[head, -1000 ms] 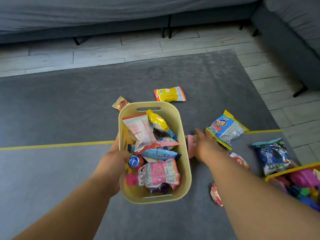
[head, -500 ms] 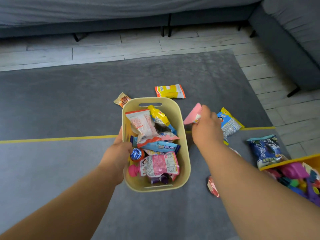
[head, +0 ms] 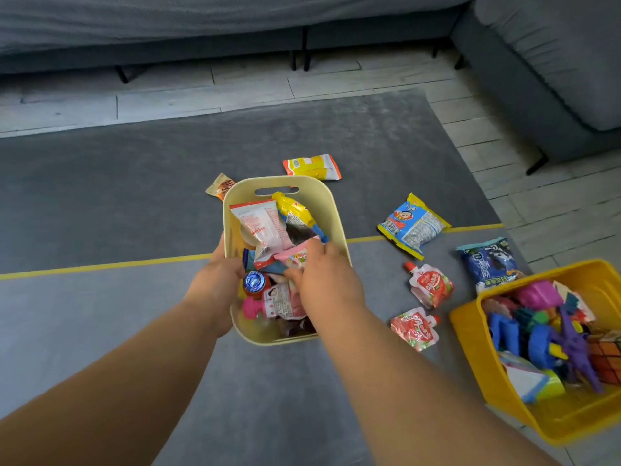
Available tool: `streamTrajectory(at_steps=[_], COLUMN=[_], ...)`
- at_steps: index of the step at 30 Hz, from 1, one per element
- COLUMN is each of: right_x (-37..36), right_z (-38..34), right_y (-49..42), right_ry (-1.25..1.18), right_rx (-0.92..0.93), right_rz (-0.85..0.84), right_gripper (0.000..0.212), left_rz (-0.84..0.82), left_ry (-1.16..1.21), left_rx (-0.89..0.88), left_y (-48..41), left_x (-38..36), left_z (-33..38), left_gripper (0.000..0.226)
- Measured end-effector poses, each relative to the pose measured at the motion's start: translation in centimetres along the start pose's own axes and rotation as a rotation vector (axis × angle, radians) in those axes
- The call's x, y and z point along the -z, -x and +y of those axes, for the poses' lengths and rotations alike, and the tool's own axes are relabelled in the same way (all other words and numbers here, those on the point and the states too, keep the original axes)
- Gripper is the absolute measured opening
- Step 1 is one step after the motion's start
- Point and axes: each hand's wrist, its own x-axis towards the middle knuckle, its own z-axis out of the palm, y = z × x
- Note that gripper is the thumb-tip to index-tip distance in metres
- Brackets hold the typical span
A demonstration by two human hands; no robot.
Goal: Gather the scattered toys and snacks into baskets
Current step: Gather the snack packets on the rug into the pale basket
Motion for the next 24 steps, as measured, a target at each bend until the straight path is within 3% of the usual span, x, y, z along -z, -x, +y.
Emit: streamTrajectory(at_steps=[7, 11, 14, 16, 18, 21, 24], right_x=[0.6, 3.3, 4.3, 3.8, 2.5, 0.8, 0.1], right_z=[0.2, 2.1, 6.2, 10.3, 14.3, 17.9, 18.8], right_y=[-0.2, 0.4, -0.9, -2.2, -3.2, -3.7, -4.0], right_ry=[-0.003, -0.056, -0.265, -0.251, -0.058, 0.151, 0.264], right_rx=[0.03, 0.27, 0.088, -0.155, -0.321, -0.47, -0.494], right_rz=[0.062, 0.483, 0.703, 0.606, 0.331, -0.07, -0.175], right_gripper=[0.062, 0.043, 0.037, 0.042, 0.052, 0.054, 0.047], left_rz=[-0.023, -0.072, -0.066, -0.101, -0.13, -0.152, -0.14], left_ry=[0.138, 0.173, 0.137, 0.129, 0.131, 0.121, 0.106], left_rx=[0.0, -0.01, -0.033, -0.038, -0.035, -0.019, -0.01], left_y=[-0.2, 0.4, 0.6, 0.6, 0.6, 0.3, -0.1], left_x=[0.0, -0.6, -1.3, -2.1, -2.9, -3.6, -3.7], left_z=[-0.2, -0.6, -0.8, -0.6, -0.4, -0.6, -0.8], left_gripper=[0.061, 0.072, 0.071, 0.067, 0.068, 0.07, 0.073])
